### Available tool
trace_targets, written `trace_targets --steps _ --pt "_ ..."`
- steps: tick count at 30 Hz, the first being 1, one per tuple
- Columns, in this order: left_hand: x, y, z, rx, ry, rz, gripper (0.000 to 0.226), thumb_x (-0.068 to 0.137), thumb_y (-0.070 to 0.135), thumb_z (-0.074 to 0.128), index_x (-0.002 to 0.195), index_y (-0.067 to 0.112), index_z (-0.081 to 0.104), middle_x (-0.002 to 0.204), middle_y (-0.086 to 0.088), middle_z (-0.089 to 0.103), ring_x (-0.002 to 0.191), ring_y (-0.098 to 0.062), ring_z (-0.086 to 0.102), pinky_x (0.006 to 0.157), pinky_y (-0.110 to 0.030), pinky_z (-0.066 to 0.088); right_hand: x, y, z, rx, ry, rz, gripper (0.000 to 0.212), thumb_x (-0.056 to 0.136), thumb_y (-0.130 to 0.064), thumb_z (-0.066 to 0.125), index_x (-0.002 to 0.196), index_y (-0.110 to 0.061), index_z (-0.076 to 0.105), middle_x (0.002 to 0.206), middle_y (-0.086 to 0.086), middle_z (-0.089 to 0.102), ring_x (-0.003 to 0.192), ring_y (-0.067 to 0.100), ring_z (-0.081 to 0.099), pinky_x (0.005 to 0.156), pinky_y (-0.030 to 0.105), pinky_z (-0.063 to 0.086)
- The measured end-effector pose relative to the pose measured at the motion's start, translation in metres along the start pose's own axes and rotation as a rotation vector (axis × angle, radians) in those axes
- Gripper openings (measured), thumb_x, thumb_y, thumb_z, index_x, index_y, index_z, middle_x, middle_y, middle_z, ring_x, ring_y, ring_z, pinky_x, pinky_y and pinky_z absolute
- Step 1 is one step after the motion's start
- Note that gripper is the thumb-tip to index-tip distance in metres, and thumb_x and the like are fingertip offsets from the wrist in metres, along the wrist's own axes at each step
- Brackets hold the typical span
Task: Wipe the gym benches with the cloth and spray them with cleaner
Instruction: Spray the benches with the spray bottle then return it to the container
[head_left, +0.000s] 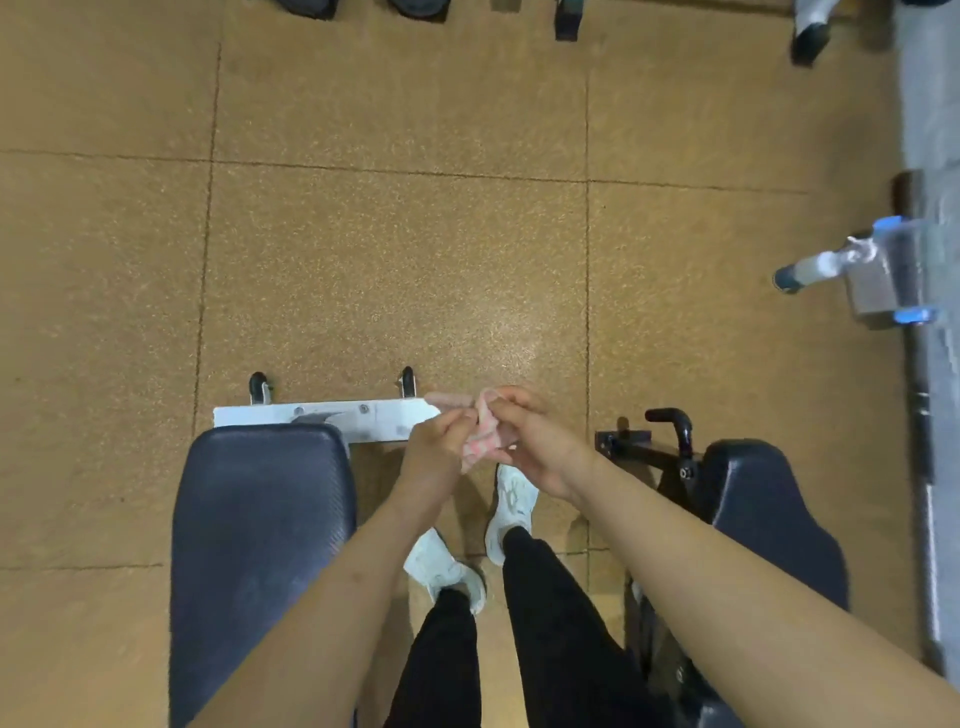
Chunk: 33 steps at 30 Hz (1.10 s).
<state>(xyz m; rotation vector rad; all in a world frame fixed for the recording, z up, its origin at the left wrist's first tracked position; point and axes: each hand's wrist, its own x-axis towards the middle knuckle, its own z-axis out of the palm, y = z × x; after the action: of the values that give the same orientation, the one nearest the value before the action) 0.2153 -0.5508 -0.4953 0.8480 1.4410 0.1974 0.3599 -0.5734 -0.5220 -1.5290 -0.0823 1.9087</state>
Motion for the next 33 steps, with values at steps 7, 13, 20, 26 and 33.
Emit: trace_targets --steps 7,13,20,26,33 --pt "0.017 0.022 0.091 0.217 -0.068 -0.019 0.015 0.084 0.04 0.062 0.083 0.03 0.074 0.082 0.009 0.075 0.082 -0.011 0.07 0.08 -0.037 0.054 -0.012 -0.002 -0.102 -0.032 0.324 -0.178 0.018 0.084 0.0 0.073 0.1 -0.007 0.07 0.096 0.014 0.071 0.085 0.026 0.068 0.077 0.044 0.058" --pt "0.033 0.057 0.176 0.146 -0.418 -0.032 0.029 0.096 0.026 0.069 0.119 0.043 0.068 0.116 0.008 0.072 0.104 -0.009 0.07 0.089 -0.035 0.059 -0.041 -0.021 -0.184 0.177 0.355 -0.196 0.028 0.087 0.006 0.067 0.113 0.003 0.057 0.095 0.023 0.065 0.084 0.034 0.064 0.075 0.044 0.053" --pt "0.043 0.115 0.258 0.424 -0.312 0.132 0.013 0.092 0.006 0.069 0.103 0.012 0.069 0.086 -0.005 0.072 0.075 -0.017 0.07 0.061 -0.021 0.057 -0.066 -0.048 -0.246 0.307 0.454 -0.26 0.012 0.089 -0.003 0.07 0.101 -0.002 0.07 0.095 0.024 0.072 0.089 0.037 0.071 0.083 0.047 0.061" --pt "0.053 0.164 0.317 0.442 -0.49 0.022 0.018 0.1 0.012 0.06 0.114 0.0 0.056 0.076 -0.01 0.07 0.058 -0.015 0.067 0.051 -0.025 0.052 -0.077 -0.078 -0.287 0.444 0.527 -0.294 0.025 0.072 -0.011 0.074 0.096 -0.007 0.071 0.091 0.019 0.072 0.084 0.031 0.067 0.091 0.063 0.053" --pt "0.125 0.255 0.393 0.557 -0.514 0.139 0.051 0.068 0.044 0.082 0.108 0.015 0.068 0.112 -0.025 0.069 0.107 -0.044 0.067 0.096 -0.058 0.051 -0.068 -0.171 -0.362 0.551 0.623 -0.376 0.017 0.085 0.0 0.075 0.102 0.002 0.072 0.091 0.015 0.073 0.081 0.024 0.068 0.078 0.038 0.058"
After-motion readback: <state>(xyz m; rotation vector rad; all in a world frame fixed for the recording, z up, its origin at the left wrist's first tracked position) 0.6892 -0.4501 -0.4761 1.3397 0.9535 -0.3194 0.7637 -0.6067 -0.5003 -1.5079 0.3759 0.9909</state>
